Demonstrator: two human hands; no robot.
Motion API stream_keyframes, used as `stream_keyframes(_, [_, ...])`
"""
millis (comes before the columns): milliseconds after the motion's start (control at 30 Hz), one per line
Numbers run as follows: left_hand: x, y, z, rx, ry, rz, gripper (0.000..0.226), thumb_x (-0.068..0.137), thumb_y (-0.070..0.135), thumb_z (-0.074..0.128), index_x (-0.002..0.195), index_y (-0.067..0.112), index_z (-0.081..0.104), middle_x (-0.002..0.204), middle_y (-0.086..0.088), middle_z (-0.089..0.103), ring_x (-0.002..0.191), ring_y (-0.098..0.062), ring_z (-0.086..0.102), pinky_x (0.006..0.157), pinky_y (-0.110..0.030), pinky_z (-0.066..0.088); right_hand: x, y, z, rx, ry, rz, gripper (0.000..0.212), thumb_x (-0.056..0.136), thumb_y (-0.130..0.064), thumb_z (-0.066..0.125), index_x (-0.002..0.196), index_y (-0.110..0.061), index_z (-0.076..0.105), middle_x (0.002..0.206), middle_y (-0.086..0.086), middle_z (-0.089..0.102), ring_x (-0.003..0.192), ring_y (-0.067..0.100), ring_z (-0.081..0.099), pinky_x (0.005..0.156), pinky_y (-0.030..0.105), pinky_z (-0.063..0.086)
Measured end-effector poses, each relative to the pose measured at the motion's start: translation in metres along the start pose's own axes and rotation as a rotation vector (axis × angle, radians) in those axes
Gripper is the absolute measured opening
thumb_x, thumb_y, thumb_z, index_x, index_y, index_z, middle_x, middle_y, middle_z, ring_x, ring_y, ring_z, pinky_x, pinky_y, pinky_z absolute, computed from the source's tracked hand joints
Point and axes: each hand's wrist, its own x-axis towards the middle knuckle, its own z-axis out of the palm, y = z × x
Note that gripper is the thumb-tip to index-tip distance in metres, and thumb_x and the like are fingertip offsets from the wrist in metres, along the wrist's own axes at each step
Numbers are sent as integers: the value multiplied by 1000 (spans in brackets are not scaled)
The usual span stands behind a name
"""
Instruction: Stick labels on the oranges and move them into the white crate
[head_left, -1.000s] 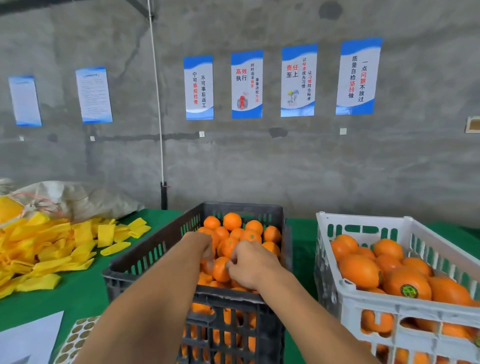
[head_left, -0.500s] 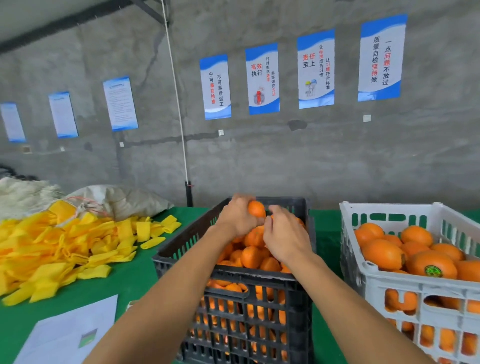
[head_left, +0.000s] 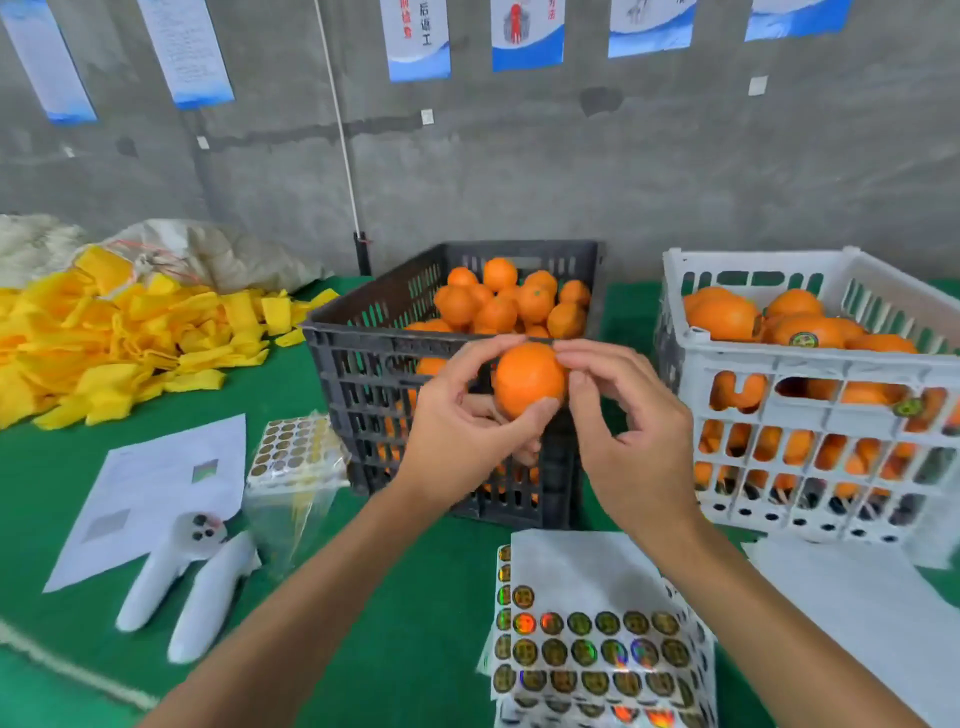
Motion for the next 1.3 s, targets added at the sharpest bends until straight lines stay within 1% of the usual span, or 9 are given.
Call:
stream_keyframes(67, [-31,-26,-3,15,-34,-99,59,84,29,88,136,31,59,78,-14,78,59,-35,75,59,-40,64,-34,8,-5,34,-82,136,19,103,-6,57,113,-9,73,114,-1,71,110,14,68,91,33,57])
stream_keyframes(233, [-86,-84,-1,-120,15,-375,62,83,44,85,136,28,57,121,-14,67,73,-46,76,70,-46,65,-109,38,-13,-100,-384,507,20,102,-14,58,110,-22,74,104,-17,72,99,-2,67,86,23,55])
stream_keyframes(367, [-107,-109,3,-139,8,-463,58,89,46,79,140,37,52,127,-3,62,82,-43,77,74,-43,66,-136,52,-11,-334,-826,422,30,102,-37,51,127,-26,64,126,-16,60,118,1,50,103,30,44])
stream_keyframes(467, [-112,-113,8,-59,-11,-439,52,96,46,71,142,37,47,116,18,66,83,-36,79,74,-39,66,-138,53,-8,-472,-970,334,61,95,-66,38,138,-27,56,135,-17,51,124,3,41,108,26,37])
stream_keyframes(667, [-116,-116,8,12,28,-411,47,102,42,65,143,39,44,111,14,68,78,-31,78,73,-39,66,-141,57,-5,-453,-943,357,59,95,-65,53,141,-28,60,143,-20,48,131,2,36,111,24,32])
stream_keyframes(900, [-114,-116,11,-42,123,-421,40,104,36,62,140,39,44,115,0,66,86,-32,78,76,-40,66,-146,57,5,-472,-867,371,33,95,-57,59,114,-33,69,123,-20,51,118,4,40,102,28,39])
stream_keyframes(1100, [-115,-116,11,-5,61,-418,43,105,38,60,143,37,41,123,-5,62,87,-29,79,78,-36,65,-154,54,6,-438,-760,310,19,93,-41,68,108,-29,73,114,-17,58,109,8,48,95,30,45])
stream_keyframes(1233, [-114,-116,9,26,40,-423,43,105,36,58,144,33,41,123,1,59,85,-25,79,75,-28,63,-157,47,6,-364,-672,167,14,96,-32,64,100,-26,76,114,-14,63,104,10,58,90,34,49])
stream_keyframes(1300, [-113,-115,9,54,34,-409,43,104,37,58,144,33,42,125,2,58,89,-20,78,76,-25,62,-155,46,3,-233,-594,254,16,101,-36,60,103,-29,74,121,-21,61,112,4,59,94,26,48])
